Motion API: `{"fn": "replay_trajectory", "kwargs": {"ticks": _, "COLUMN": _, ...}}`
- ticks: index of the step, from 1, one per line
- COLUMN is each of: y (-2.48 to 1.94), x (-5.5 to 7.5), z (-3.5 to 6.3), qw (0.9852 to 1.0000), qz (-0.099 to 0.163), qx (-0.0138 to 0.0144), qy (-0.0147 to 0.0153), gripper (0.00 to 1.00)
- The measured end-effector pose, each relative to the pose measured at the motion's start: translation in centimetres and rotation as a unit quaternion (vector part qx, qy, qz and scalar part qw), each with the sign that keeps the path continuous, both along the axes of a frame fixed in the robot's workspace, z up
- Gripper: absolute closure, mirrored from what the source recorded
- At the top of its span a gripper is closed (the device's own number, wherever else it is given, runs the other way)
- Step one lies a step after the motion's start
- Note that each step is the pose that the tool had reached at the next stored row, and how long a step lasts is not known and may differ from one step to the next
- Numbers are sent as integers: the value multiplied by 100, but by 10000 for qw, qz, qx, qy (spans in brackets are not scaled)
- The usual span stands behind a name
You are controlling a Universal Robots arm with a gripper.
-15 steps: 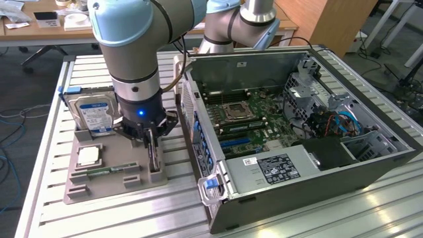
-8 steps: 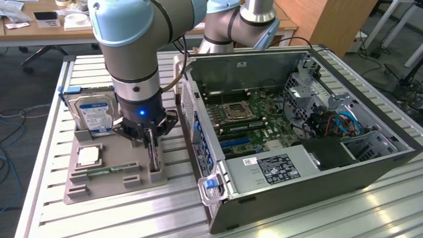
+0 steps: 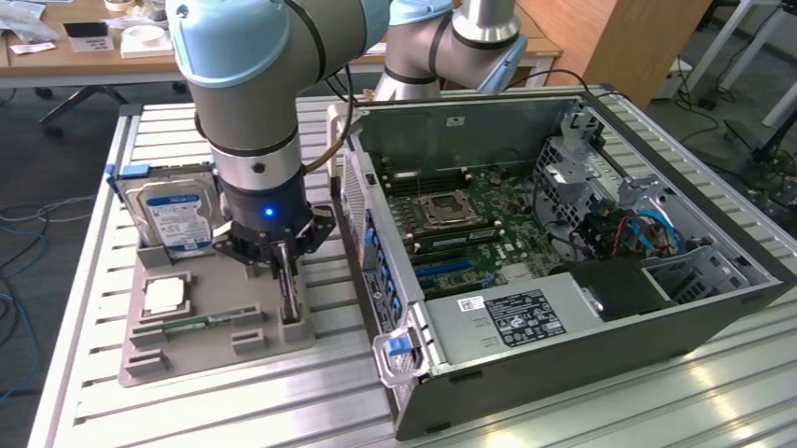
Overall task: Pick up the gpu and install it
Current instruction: 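Pick up the gpu and move the gpu toward the slot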
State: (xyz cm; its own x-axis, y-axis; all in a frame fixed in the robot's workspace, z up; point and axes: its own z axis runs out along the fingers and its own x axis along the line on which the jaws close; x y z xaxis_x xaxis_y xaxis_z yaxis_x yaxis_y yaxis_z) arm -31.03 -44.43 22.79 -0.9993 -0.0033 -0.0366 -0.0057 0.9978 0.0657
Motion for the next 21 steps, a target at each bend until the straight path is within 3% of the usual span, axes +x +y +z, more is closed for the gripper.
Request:
{"fn": "replay_trajectory", "kwargs": {"ticks": 10, "y": 0, "x": 0, "z": 10, "qw": 10000, "qz": 0, "qx": 1, "qy": -2, "gripper": 73}}
{"fn": "replay_trajectory", "kwargs": {"ticks": 21, "y": 0, "x": 0, "z": 205, "qw": 10000, "qz": 0, "qx": 0, "qy": 0, "gripper": 73}}
